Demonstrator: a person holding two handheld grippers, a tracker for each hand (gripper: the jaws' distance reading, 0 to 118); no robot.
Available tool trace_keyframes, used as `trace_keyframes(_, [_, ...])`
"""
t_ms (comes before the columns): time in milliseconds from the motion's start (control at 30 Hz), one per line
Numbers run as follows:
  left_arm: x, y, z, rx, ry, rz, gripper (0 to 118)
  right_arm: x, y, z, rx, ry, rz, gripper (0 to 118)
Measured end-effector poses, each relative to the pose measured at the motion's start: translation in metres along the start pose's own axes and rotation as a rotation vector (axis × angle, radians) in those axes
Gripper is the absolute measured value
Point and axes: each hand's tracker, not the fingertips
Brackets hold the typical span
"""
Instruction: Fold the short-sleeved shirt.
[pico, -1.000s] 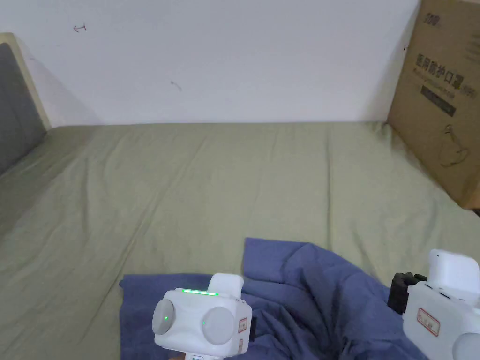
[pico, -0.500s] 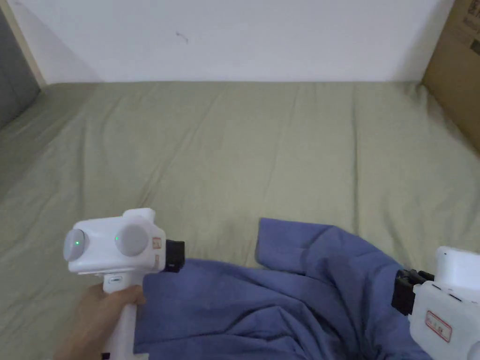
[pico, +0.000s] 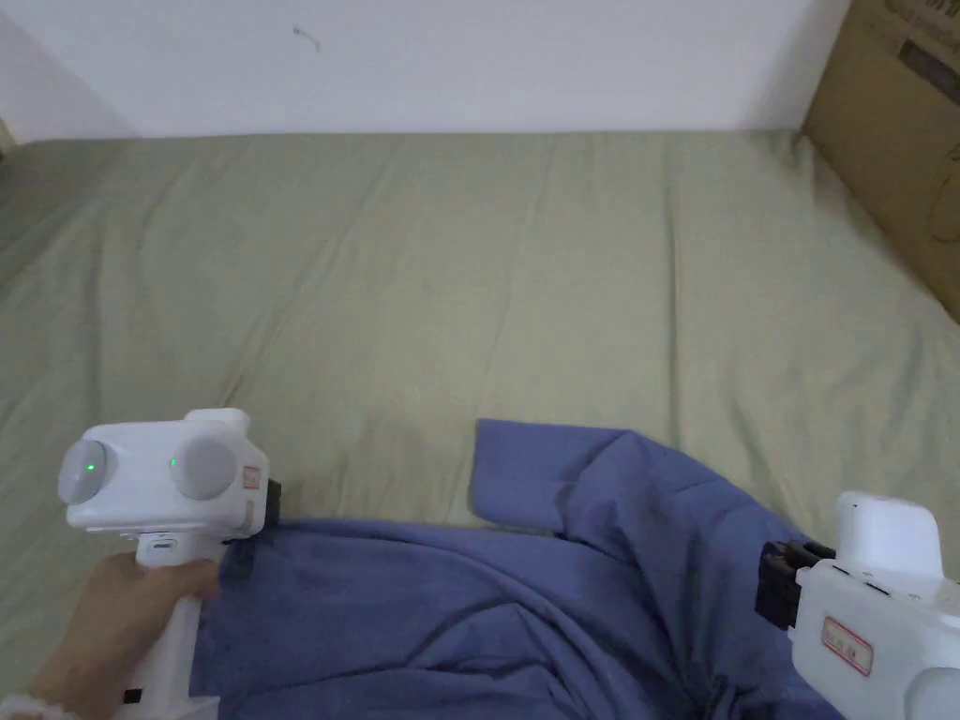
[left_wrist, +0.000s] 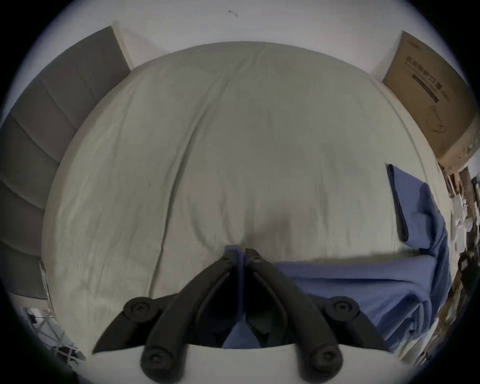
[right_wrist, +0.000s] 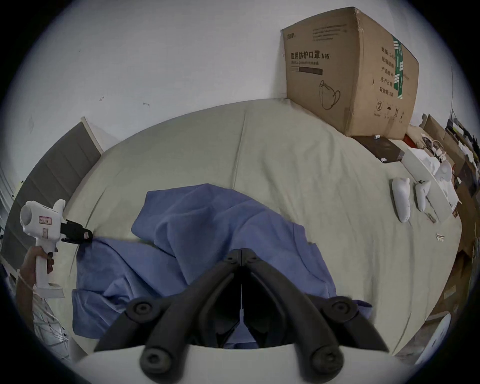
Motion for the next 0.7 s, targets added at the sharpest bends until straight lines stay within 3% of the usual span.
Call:
trace_keyframes(67, [-0.003, -0.001, 0.012, 0.014, -0.042, 0.065, 3, 0.004, 0.006, -0.001, 0.008, -0.004, 0.002, 0])
trace_keyframes(167, [-0.006, 0.001, 0.032, 0.054, -0.053, 0.057, 3, 0.012, 0.027, -0.010, 0.015, 0.078, -0.027, 0])
trace_keyframes(200, [-0.012, 0.003, 0.027, 0.067, -0.055, 0.042, 3, 0.014, 0.035, -0.016, -0.006, 0.097, -0.025, 9])
trace_keyframes(267, [-0.013, 0.006, 0.037, 0.094, -0.052, 0.031, 3, 0.014, 0.060, -0.038, -0.037, 0.102, 0.004, 75])
trace_keyframes(300, [-0.014, 0.007, 0.040, 0.097, -0.056, 0.027, 3, 0.014, 0.069, -0.050, -0.046, 0.124, 0.036, 96])
trace_keyframes(333, [-0.009, 0.003, 0.049, 0.106, -0.058, 0.029, 3, 0.012, 0.082, -0.063, -0.066, 0.118, 0.070, 100])
trace_keyframes(467, [-0.011, 0.003, 0.049, 0.115, -0.060, 0.029, 3, 0.001, 0.116, -0.118, -0.186, 0.083, 0.184, 100])
trace_keyframes(567, [-0.015, 0.003, 0.043, 0.108, -0.058, 0.029, 3, -0.009, 0.126, -0.154, -0.248, 0.107, 0.179, 98])
trace_keyframes(633, [-0.011, -0.003, 0.043, 0.095, -0.058, 0.041, 3, -0.019, 0.125, -0.174, -0.300, 0.133, 0.217, 89])
trace_keyframes(700, [-0.012, -0.005, 0.041, 0.088, -0.057, 0.043, 3, -0.026, 0.114, -0.194, -0.409, 0.145, 0.260, 68])
